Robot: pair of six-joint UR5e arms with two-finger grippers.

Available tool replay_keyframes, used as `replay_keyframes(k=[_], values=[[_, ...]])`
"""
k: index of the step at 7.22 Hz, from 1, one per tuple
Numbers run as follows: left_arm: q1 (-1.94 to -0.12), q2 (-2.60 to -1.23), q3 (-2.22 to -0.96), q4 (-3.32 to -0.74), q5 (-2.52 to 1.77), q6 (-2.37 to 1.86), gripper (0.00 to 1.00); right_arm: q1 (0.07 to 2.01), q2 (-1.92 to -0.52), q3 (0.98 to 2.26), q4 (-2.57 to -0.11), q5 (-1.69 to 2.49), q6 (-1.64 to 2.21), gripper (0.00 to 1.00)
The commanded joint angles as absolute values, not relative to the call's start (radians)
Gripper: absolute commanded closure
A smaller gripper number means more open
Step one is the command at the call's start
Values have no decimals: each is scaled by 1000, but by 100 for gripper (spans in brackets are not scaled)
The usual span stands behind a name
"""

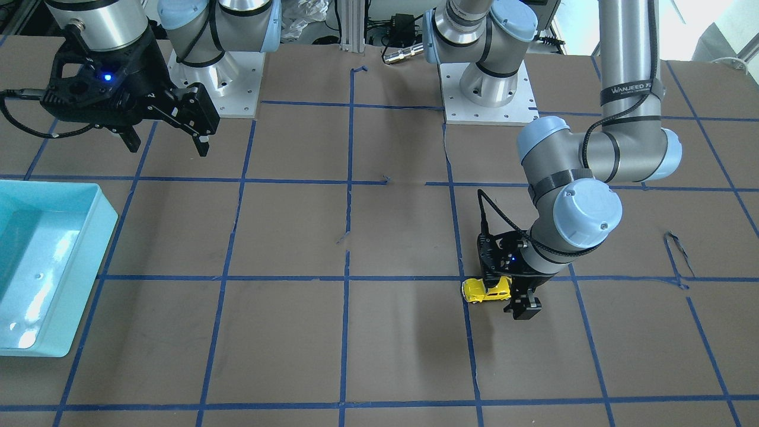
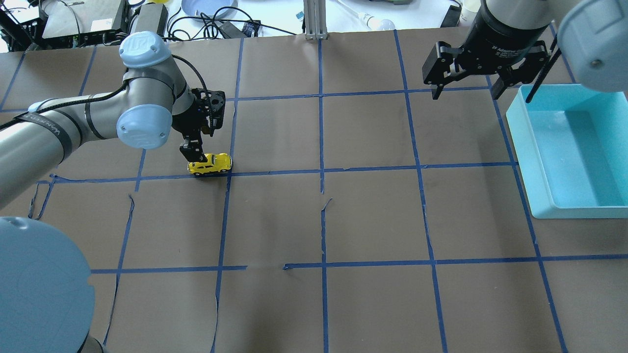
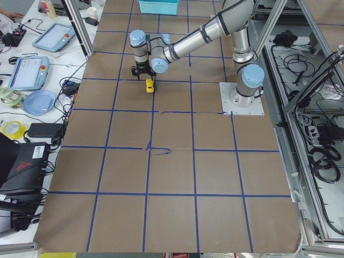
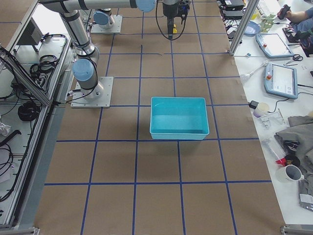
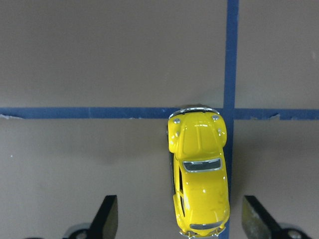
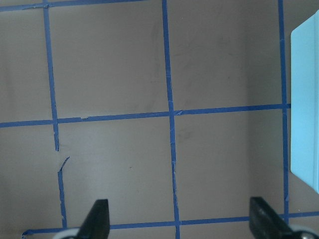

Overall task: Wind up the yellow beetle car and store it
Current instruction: 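Close the left gripper on the yellow car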

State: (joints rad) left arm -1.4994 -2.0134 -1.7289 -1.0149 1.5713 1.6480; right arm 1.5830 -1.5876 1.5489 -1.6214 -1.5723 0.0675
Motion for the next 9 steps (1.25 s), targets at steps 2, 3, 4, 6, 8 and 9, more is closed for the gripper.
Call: replay_keyframes(k=[2,3,4,6,8,9], values=[[-1500,-2019,-1759,-1003,1574,1640,4,1583,-1588,1549,-1621,-1572,67,0],[-1494,-2025,-1761,-1002,1572,1644,4,1583,-1588,1549,-1621,-1572,67,0],[-1494,-2025,-1764,-1000,1572,1640,4,1583,-1588,1549,-1621,-1572,67,0],[-1494,-2023,-1769,-1000,1565,1635,7,1583,-1588,1549,-1621,-1572,67,0],[-1494,-2020,-1787,-997,1569,1568,13,1583,-1588,1549,-1621,-1572,67,0],[-1494,-2019,-1820,-938,1572,1563,13,1583,-1588,1549,-1621,-1572,67,0]])
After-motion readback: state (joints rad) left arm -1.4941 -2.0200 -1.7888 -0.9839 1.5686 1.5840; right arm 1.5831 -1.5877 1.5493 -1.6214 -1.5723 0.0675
